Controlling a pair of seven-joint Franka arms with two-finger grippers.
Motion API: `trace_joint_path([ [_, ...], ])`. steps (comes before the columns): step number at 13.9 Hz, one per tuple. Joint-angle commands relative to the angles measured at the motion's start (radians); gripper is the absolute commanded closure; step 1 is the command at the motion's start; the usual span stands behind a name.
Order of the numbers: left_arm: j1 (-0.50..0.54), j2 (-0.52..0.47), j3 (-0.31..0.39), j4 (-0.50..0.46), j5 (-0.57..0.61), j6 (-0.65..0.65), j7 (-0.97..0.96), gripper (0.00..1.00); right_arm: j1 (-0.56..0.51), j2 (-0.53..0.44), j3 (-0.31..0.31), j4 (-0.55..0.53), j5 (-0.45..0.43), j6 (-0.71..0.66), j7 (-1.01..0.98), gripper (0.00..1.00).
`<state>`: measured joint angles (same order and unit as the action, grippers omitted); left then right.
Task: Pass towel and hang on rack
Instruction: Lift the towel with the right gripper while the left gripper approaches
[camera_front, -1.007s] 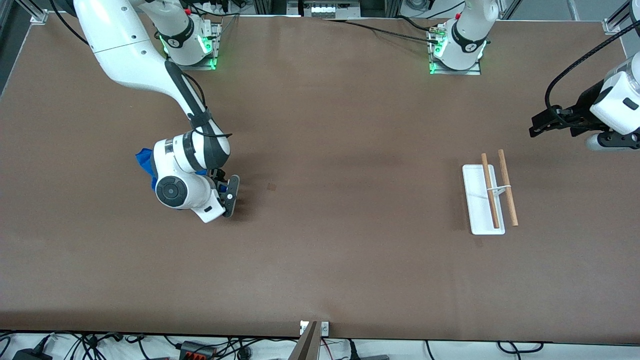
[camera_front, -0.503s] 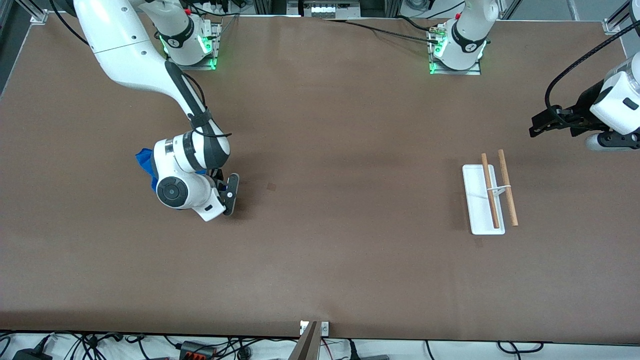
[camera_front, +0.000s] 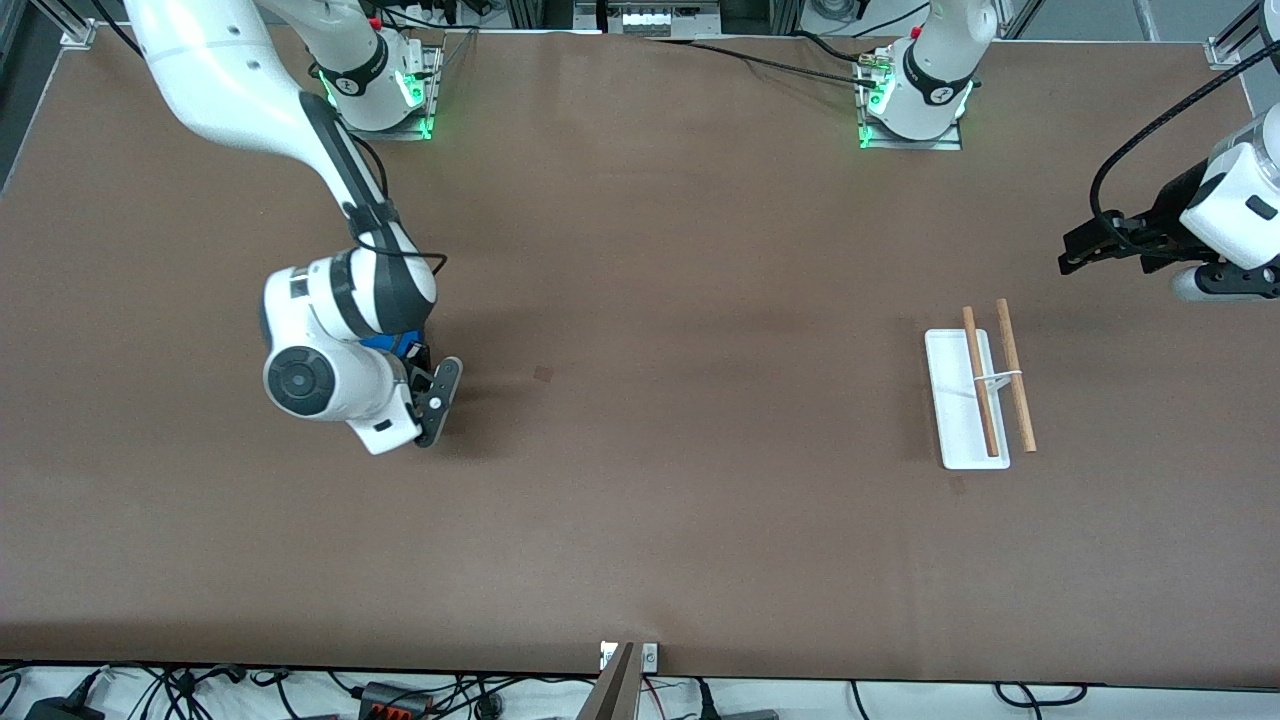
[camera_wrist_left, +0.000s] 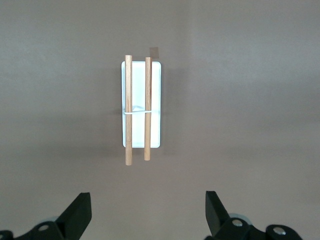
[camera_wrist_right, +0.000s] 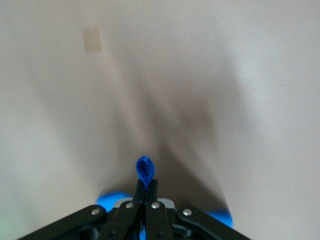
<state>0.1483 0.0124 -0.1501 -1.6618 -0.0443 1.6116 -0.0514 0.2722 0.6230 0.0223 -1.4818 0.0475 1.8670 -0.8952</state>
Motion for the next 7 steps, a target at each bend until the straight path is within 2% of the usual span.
trace_joint_path([
  [1, 0.002, 0.014, -0.002, 0.033, 0.003, -0.019, 0.019, 0.00, 0.013, -0.031, 0.016, 0.138, 0.020, -0.181, 0.200, 1.00],
  [3, 0.004, 0.014, -0.002, 0.033, 0.001, -0.019, 0.018, 0.00, 0.021, -0.074, 0.086, 0.163, 0.023, -0.221, 0.304, 1.00],
  [4, 0.004, 0.014, -0.002, 0.031, 0.001, -0.019, 0.018, 0.00, 0.018, -0.081, 0.146, 0.164, 0.026, -0.218, 0.343, 1.00],
  [5, 0.004, 0.014, -0.002, 0.031, 0.001, -0.019, 0.018, 0.00, 0.015, -0.089, 0.204, 0.188, 0.075, -0.209, 0.395, 1.00],
  [7, 0.004, 0.014, -0.002, 0.031, 0.001, -0.019, 0.015, 0.00, 0.034, -0.089, 0.263, 0.314, 0.162, -0.207, 0.540, 1.00],
])
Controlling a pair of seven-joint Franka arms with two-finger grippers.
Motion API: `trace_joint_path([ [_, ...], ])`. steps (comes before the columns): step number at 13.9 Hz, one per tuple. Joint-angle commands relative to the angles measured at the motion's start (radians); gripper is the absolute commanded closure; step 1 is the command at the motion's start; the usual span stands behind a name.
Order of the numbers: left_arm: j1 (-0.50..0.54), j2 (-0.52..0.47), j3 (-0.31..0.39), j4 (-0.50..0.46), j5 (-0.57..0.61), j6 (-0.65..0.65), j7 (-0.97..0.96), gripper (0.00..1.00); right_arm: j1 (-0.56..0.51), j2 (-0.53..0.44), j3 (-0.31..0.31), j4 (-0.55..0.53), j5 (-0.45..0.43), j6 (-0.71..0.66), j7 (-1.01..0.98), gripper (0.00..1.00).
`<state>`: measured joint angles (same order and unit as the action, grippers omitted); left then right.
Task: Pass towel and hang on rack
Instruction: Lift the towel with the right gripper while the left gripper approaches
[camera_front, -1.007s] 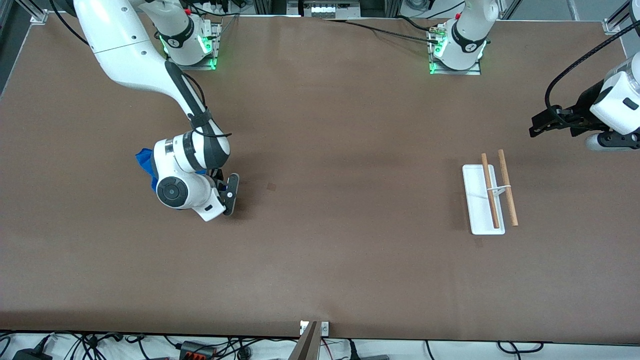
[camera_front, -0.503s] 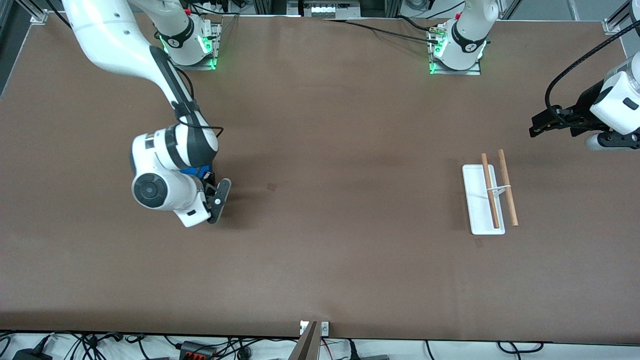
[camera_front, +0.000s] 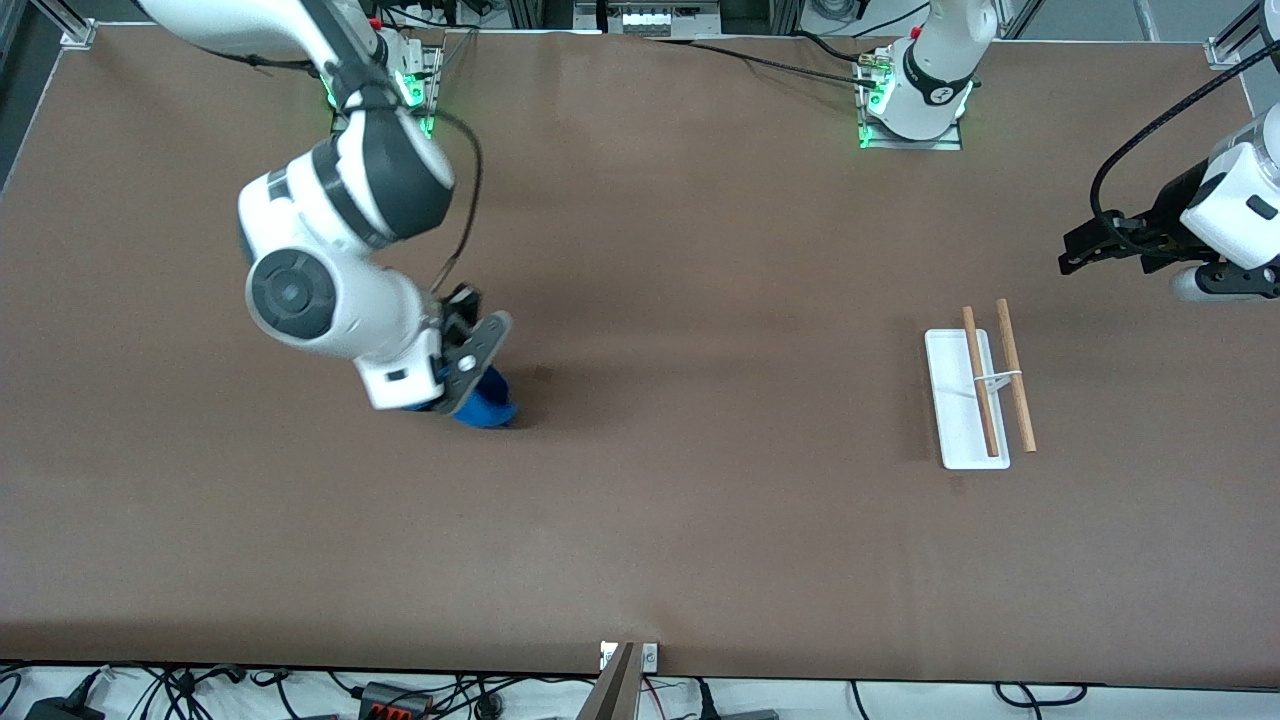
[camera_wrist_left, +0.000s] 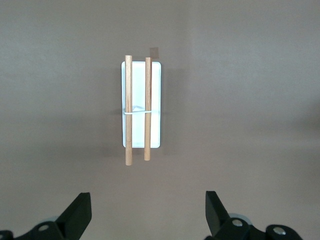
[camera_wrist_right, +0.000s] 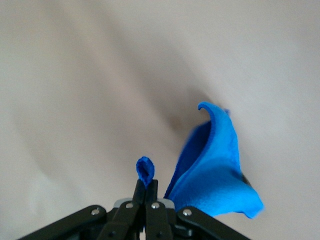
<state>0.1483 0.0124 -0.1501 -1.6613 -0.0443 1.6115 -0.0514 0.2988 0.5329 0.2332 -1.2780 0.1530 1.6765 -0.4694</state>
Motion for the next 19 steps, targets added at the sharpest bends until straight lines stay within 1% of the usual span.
trace_joint_path([
  [1, 0.004, 0.014, -0.002, 0.031, 0.000, -0.021, 0.007, 0.00, 0.049, 0.005, 0.067, 0.164, 0.057, 0.009, 0.232, 1.00],
  [2, 0.004, 0.014, -0.002, 0.029, 0.000, -0.034, 0.005, 0.00, 0.080, 0.013, 0.067, 0.196, 0.059, 0.062, 0.312, 1.00],
  [4, 0.005, 0.015, -0.002, 0.029, -0.003, -0.050, 0.014, 0.00, 0.118, 0.012, 0.071, 0.201, 0.068, 0.142, 0.370, 1.00],
  [5, 0.004, 0.030, -0.002, 0.029, -0.006, -0.051, 0.010, 0.00, 0.126, 0.012, 0.071, 0.201, 0.100, 0.176, 0.394, 1.00],
  [6, 0.001, 0.068, -0.002, 0.032, -0.009, -0.055, 0.019, 0.00, 0.128, 0.013, 0.074, 0.200, 0.141, 0.213, 0.423, 1.00],
  [7, 0.007, 0.070, -0.002, 0.037, -0.026, -0.047, 0.027, 0.00, 0.132, 0.013, 0.084, 0.200, 0.179, 0.257, 0.431, 1.00],
  [8, 0.007, 0.075, -0.002, 0.049, -0.035, -0.047, 0.047, 0.00, 0.147, 0.019, 0.086, 0.198, 0.200, 0.290, 0.431, 1.00],
  [11, -0.012, 0.107, -0.011, 0.067, -0.029, -0.048, 0.197, 0.00, 0.166, 0.038, 0.087, 0.198, 0.220, 0.341, 0.433, 1.00],
  [12, -0.012, 0.135, -0.016, 0.066, -0.038, -0.044, 0.206, 0.00, 0.172, 0.038, 0.087, 0.198, 0.226, 0.348, 0.436, 1.00],
  [14, -0.027, 0.158, -0.023, 0.067, -0.063, -0.041, 0.212, 0.00, 0.184, 0.044, 0.087, 0.198, 0.235, 0.367, 0.468, 1.00],
  [16, -0.042, 0.178, -0.040, 0.081, -0.065, -0.022, 0.290, 0.00, 0.206, 0.048, 0.087, 0.198, 0.235, 0.400, 0.489, 1.00],
  [17, -0.044, 0.211, -0.046, 0.087, -0.066, -0.025, 0.324, 0.00, 0.213, 0.052, 0.087, 0.198, 0.235, 0.419, 0.505, 1.00],
  [19, -0.042, 0.218, -0.066, 0.087, -0.074, -0.022, 0.315, 0.00, 0.220, 0.052, 0.087, 0.198, 0.235, 0.434, 0.517, 1.00],
])
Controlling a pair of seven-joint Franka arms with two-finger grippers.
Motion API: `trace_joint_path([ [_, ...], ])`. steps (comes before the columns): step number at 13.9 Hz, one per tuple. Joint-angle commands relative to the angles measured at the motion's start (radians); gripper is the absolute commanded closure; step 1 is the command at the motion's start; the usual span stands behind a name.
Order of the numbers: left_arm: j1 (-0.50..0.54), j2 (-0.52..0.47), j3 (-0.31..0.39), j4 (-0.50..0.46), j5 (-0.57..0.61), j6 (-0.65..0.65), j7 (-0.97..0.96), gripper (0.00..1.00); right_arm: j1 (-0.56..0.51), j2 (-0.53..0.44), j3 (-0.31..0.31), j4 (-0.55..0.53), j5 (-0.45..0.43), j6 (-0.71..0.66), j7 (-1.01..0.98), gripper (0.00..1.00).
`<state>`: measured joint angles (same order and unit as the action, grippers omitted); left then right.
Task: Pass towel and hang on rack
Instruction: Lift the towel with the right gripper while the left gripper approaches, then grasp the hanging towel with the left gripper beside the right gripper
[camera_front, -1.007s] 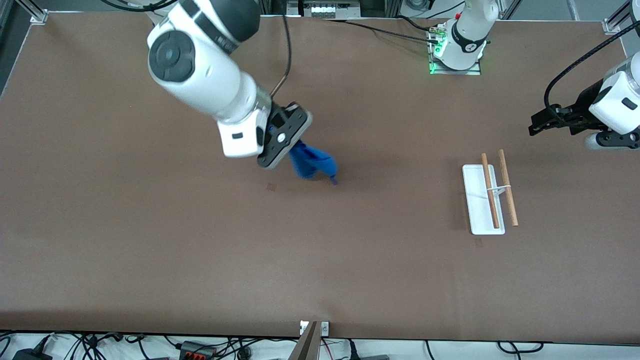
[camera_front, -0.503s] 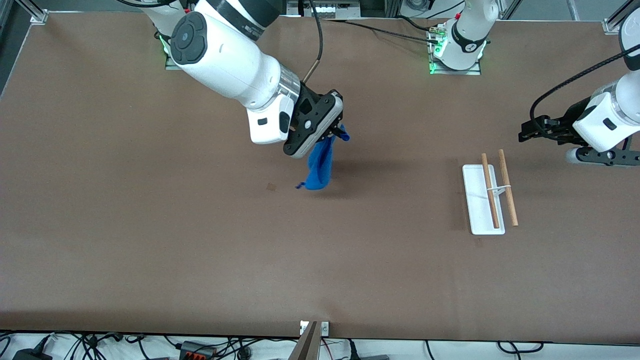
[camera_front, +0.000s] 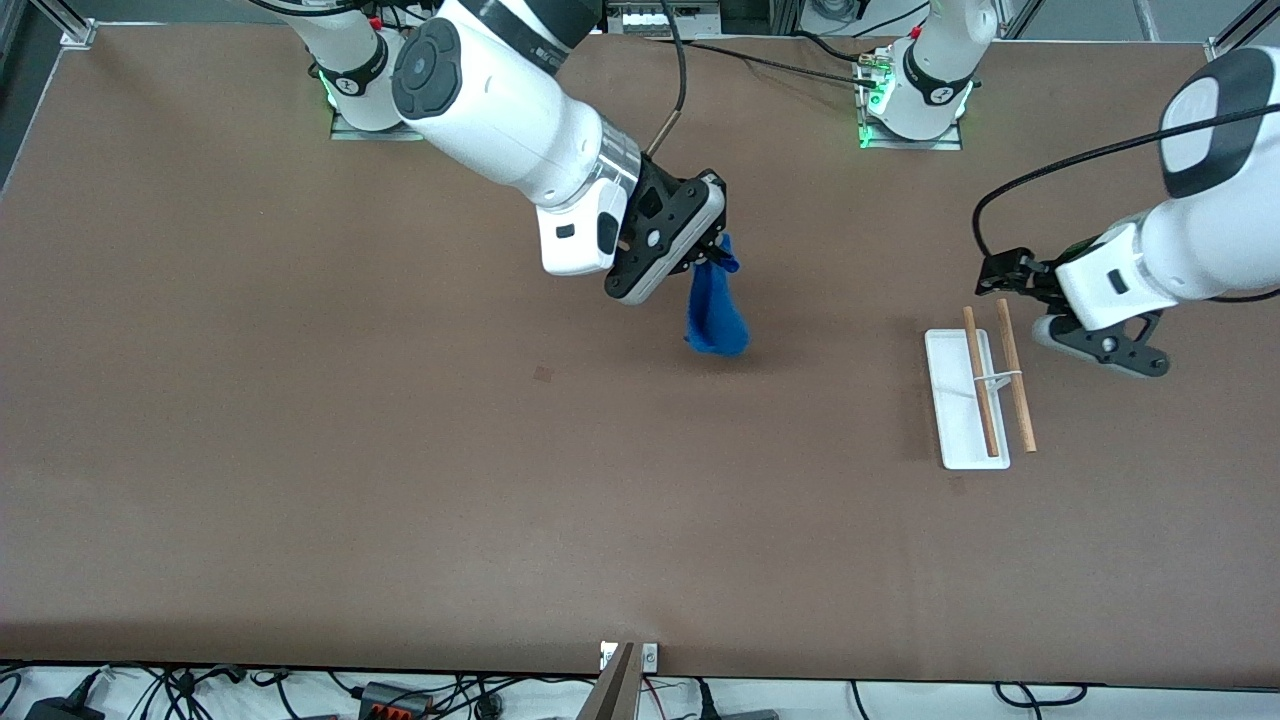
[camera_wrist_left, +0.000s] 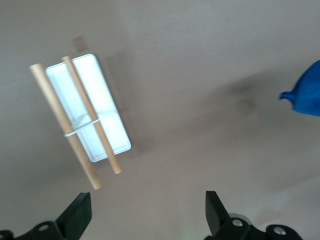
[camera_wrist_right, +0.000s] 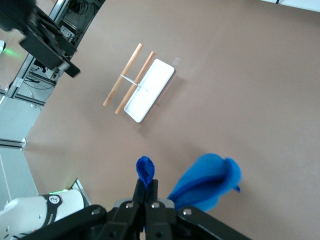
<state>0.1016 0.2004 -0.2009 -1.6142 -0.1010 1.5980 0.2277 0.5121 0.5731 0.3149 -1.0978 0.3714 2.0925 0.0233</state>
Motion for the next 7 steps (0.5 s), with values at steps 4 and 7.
trace_joint_path([
  [4, -0.040, 0.031, -0.015, 0.039, 0.021, 0.029, 0.181, 0.00, 0.025, 0.013, 0.004, 0.016, 0.011, 0.020, 0.024, 1.00],
  [7, -0.046, 0.037, -0.022, 0.022, -0.046, 0.103, 0.390, 0.00, 0.025, 0.019, 0.004, 0.016, 0.009, 0.020, 0.024, 1.00],
])
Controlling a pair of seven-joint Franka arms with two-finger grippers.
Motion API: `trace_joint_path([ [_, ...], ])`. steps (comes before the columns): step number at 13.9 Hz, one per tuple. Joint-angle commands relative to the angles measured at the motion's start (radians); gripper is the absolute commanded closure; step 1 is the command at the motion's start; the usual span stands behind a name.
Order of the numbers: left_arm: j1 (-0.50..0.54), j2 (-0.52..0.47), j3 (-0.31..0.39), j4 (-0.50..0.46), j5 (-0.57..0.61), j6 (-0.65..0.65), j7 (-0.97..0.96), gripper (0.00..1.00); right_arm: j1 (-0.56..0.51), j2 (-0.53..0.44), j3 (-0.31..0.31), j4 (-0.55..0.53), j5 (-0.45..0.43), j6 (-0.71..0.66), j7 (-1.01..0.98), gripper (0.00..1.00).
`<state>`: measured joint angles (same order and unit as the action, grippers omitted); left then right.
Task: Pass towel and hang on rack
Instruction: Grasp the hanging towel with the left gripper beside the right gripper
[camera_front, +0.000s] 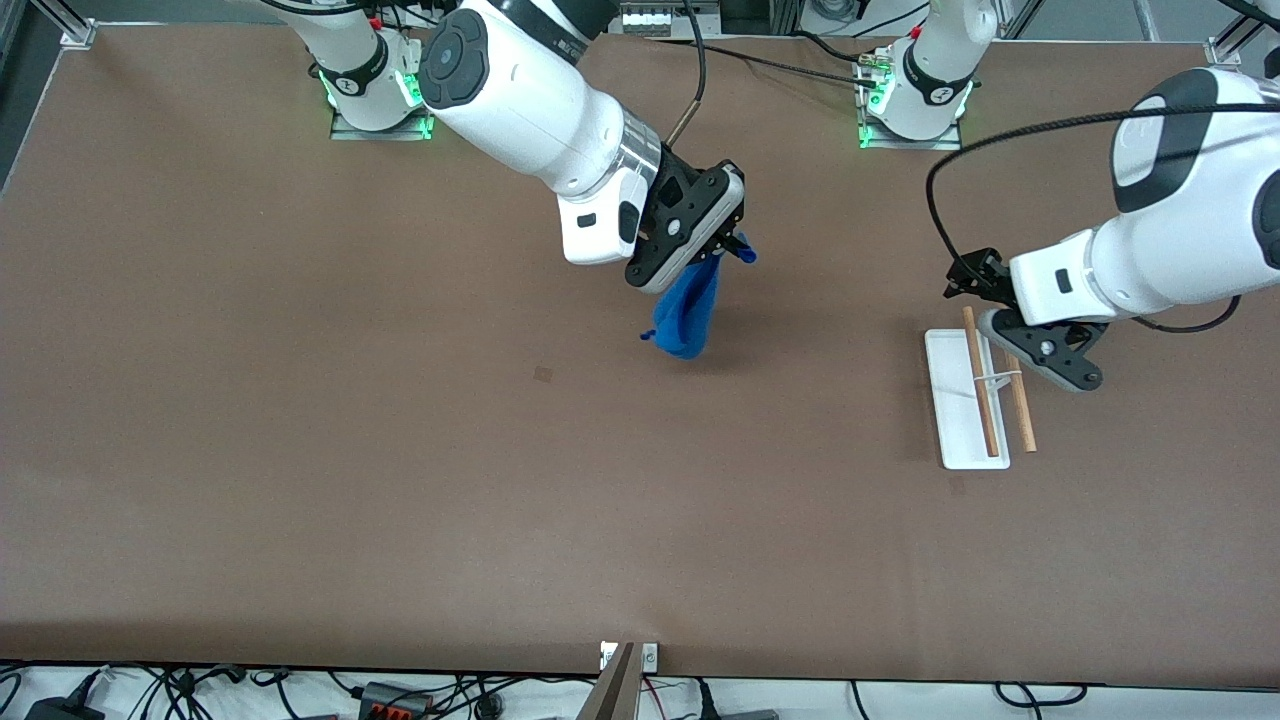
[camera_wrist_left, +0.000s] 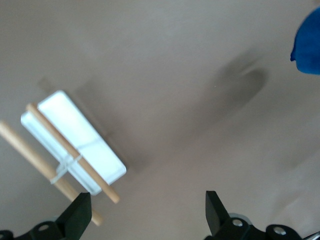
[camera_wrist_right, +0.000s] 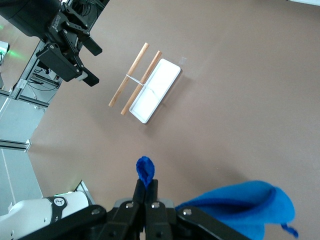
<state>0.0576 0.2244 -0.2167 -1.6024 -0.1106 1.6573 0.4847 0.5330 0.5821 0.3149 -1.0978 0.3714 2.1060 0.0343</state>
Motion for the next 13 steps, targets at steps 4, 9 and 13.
trace_joint_path([
  [4, -0.001, 0.081, -0.006, -0.010, -0.245, 0.094, 0.361, 0.00, 0.004, 0.015, 0.004, 0.016, 0.009, 0.008, 0.010, 1.00],
  [9, -0.042, 0.200, -0.007, -0.027, -0.444, 0.177, 0.697, 0.00, 0.004, 0.016, 0.004, 0.016, 0.006, 0.040, 0.003, 1.00],
  [13, -0.125, 0.285, -0.007, -0.066, -0.585, 0.306, 0.863, 0.00, 0.004, 0.016, 0.003, 0.016, 0.004, 0.040, 0.001, 1.00],
])
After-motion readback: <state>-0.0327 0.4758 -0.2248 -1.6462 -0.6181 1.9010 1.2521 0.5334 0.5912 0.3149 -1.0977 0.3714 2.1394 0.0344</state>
